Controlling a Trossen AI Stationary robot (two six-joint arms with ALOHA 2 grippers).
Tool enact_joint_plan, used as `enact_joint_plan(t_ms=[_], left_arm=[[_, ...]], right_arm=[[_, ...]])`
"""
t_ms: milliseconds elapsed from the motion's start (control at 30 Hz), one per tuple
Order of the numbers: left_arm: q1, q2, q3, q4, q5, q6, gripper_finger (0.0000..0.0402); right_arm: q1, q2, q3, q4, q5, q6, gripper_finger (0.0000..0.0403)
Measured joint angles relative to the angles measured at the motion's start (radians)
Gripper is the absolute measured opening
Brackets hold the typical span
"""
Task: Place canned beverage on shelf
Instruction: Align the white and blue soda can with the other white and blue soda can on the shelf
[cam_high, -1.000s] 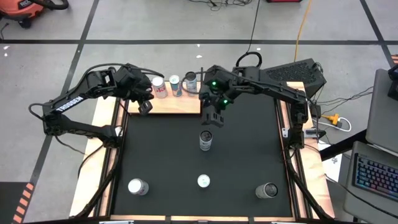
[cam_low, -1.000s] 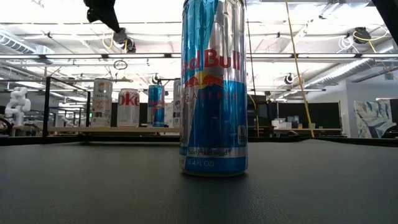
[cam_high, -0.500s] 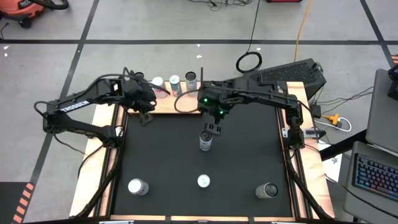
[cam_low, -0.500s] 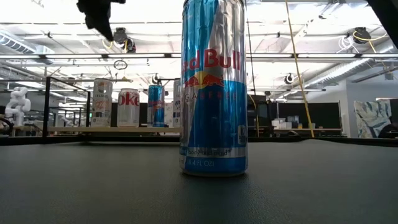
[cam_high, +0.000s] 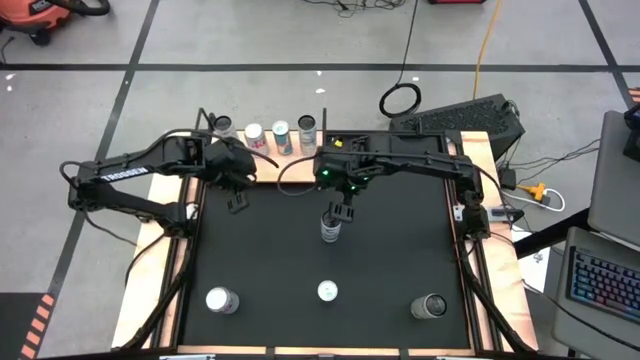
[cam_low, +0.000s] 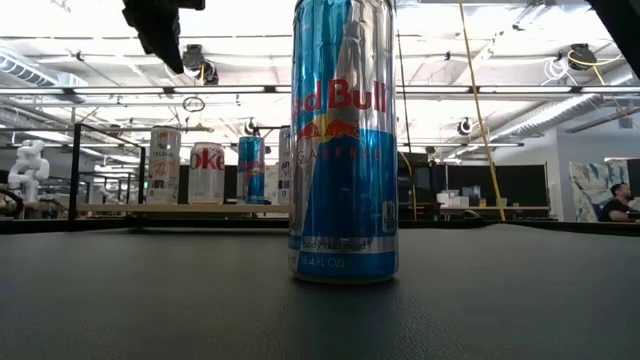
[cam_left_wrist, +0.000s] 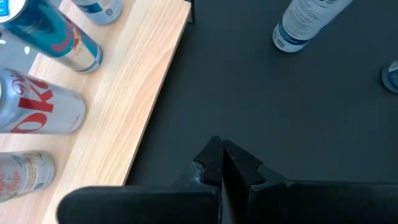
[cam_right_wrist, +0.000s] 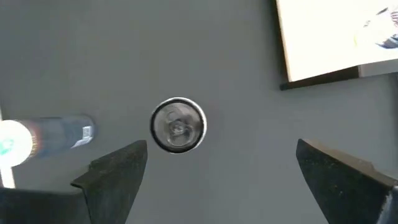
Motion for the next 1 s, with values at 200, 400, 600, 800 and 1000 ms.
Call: enact_joint_plan(t_ms=[200, 400, 600, 800, 1000], left_arm=[[-0.029, 0.000, 0.000, 0.002, 0.000, 0.001, 0.0008], [-0.060, 0.000, -0.001, 0.002, -0.002, 0.009, 0.0008], [-0.086, 0.000, -0.001, 0.002, -0.005, 0.027, 0.0008], [-0.108, 0.000, -0.001, 0.002, -0.017, 0.028, 0.0008], [-0.122, 0.000, -0.001, -0.009, -0.031, 0.033, 0.0008]], right_arm=[[0.009, 0.039, 0.001, -0.032, 0.006, 0.028, 0.0394], [0.039, 0.062, 0.000, -0.058, -0.007, 0.038, 0.0394], [0.068, 0.088, 0.001, -0.023, -0.002, 0.038, 0.0394], [0.088, 0.130, 0.002, -0.028, 0.063, 0.005, 0.0394], [0.088, 0.133, 0.001, -0.031, 0.073, -0.018, 0.0394]])
